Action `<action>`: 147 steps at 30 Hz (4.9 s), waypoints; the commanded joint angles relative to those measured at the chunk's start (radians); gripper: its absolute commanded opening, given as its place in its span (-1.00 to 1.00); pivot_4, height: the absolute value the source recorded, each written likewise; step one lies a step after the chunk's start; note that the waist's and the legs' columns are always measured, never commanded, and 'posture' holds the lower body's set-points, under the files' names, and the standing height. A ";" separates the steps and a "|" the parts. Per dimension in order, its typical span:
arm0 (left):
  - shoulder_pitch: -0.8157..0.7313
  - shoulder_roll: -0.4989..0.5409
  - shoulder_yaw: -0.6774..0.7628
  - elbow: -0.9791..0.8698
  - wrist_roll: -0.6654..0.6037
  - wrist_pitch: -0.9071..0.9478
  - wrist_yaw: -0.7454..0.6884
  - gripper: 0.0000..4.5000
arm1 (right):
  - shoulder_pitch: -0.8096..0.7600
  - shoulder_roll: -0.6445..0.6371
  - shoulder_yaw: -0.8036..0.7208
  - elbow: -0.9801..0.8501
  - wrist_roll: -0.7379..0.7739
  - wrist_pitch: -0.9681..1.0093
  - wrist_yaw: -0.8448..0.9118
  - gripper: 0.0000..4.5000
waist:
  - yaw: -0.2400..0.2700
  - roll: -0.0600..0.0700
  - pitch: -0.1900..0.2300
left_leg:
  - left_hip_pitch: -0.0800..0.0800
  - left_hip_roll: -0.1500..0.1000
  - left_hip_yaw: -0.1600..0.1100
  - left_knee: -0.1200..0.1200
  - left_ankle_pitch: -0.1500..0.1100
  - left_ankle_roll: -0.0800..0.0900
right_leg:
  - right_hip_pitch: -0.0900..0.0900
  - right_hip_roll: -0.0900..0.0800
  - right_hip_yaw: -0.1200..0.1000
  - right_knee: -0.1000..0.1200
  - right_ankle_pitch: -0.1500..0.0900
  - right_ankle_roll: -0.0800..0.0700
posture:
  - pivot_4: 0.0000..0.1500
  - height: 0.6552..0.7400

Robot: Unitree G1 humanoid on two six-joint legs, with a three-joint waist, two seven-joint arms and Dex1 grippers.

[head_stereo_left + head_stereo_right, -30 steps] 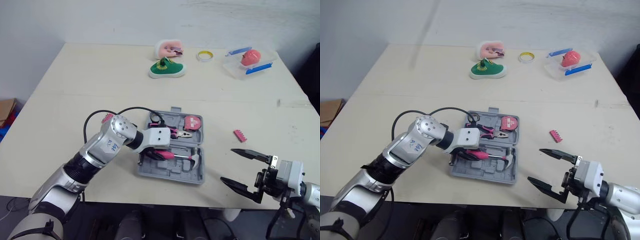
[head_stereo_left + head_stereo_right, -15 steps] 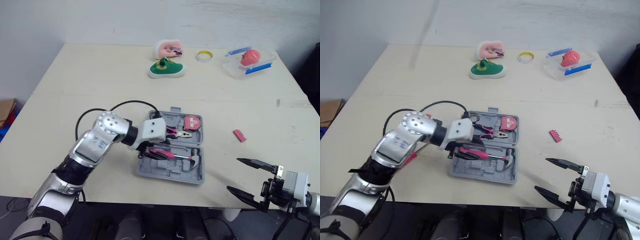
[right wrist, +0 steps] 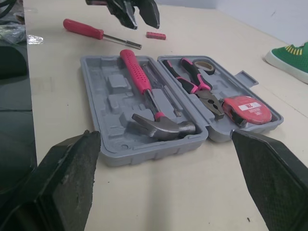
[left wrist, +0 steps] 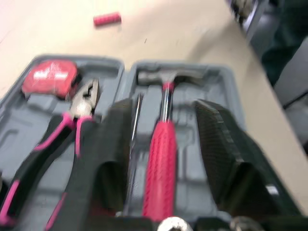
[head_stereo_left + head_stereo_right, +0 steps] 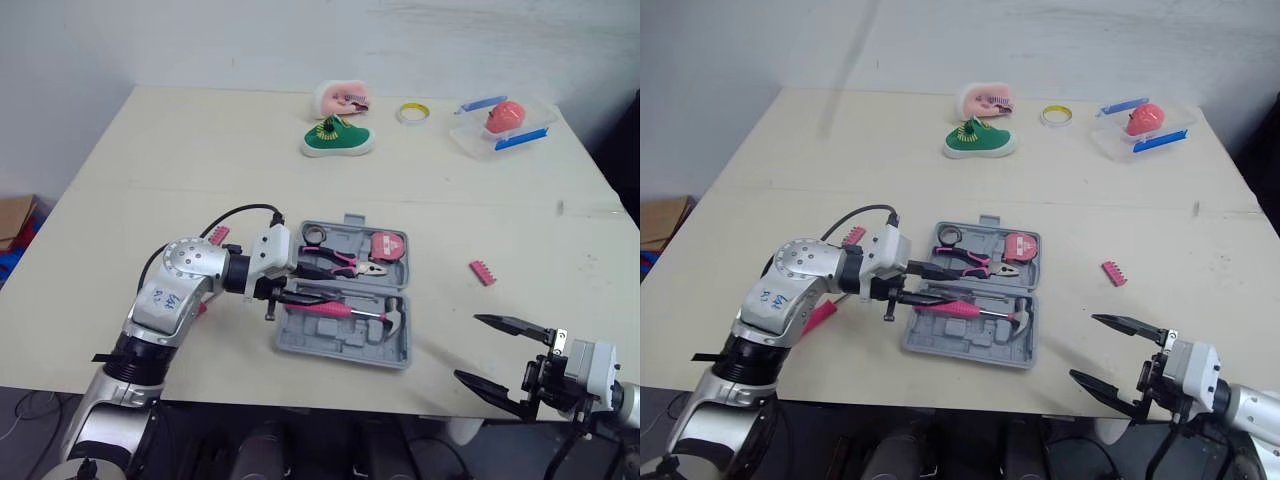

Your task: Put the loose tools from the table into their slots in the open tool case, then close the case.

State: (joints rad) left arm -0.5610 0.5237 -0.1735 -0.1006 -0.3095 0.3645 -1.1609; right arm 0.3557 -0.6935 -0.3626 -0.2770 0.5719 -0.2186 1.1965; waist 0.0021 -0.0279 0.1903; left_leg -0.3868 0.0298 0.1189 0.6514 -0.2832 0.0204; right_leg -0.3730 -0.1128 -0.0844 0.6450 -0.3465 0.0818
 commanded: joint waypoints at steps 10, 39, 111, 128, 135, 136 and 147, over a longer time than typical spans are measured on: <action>0.033 -0.088 -0.091 0.111 0.077 -0.079 0.066 -0.97 | -0.029 -0.027 -0.030 -0.093 0.014 0.079 -0.065 1.00 | 0.001 0.000 0.000 | 0.000 0.000 0.000 -0.001 0.000 0.000 | 0.000 0.000 -0.001 0.000 0.000 0.000 | 1.00 1.00; 0.038 -0.094 -0.275 0.214 0.288 0.027 0.161 -0.97 | -0.015 -0.019 -0.024 -0.161 -0.001 0.133 -0.133 1.00 | 0.022 0.004 -0.004 | 0.004 0.000 -0.001 0.000 -0.001 0.002 | 0.005 -0.001 -0.001 -0.002 0.000 0.000 | 1.00 1.00; 0.471 0.496 0.855 0.869 -0.096 -0.500 0.207 0.95 | -0.262 -0.276 -0.357 1.136 -0.094 -0.465 0.137 1.00 | -0.024 0.014 0.001 | 0.015 0.001 0.000 -0.024 -0.012 -0.007 | 0.011 -0.003 -0.006 -0.020 -0.002 -0.003 | 1.00 1.00; 0.514 0.478 0.689 0.295 -0.226 -0.073 0.018 0.95 | -0.221 -0.064 -0.194 0.366 0.077 -0.066 0.016 1.00 | -0.031 0.016 0.002 | 0.015 0.001 0.002 -0.023 -0.009 -0.008 | 0.010 -0.002 -0.006 -0.016 -0.002 -0.002 | 1.00 1.00; 0.418 0.414 0.623 0.202 -0.168 0.087 0.267 0.95 | -0.257 0.010 -0.126 0.157 0.089 -0.012 -0.057 1.00 | -0.028 0.016 0.002 | 0.014 0.001 0.001 -0.024 -0.009 -0.008 | 0.010 -0.002 -0.006 -0.017 -0.002 -0.003 | 1.00 1.00; 0.401 0.396 0.612 0.182 -0.171 0.122 0.306 0.95 | -0.264 0.023 -0.110 0.124 0.090 -0.010 -0.067 1.00 | -0.028 0.016 0.002 | 0.014 0.001 0.001 -0.023 -0.009 -0.008 | 0.010 -0.002 -0.006 -0.017 -0.002 -0.003 | 1.00 1.00; 0.258 0.114 0.490 0.162 -0.090 0.181 0.623 0.95 | -0.301 0.130 0.043 -0.074 0.043 0.035 -0.195 1.00 | -0.027 0.013 0.003 | 0.013 0.000 0.002 -0.021 -0.003 -0.004 | 0.010 -0.002 -0.006 -0.015 -0.001 -0.001 | 1.00 1.00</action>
State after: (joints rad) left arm -0.2863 0.6395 0.3226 0.0558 -0.4251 0.5776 -0.5696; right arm 0.0495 -0.5611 -0.3152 -0.3137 0.6160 -0.1815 1.0130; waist -0.0248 -0.0151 0.1933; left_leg -0.3736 0.0297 0.1206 0.6306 -0.2855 0.0159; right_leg -0.3631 -0.1142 -0.0899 0.6299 -0.3476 0.0813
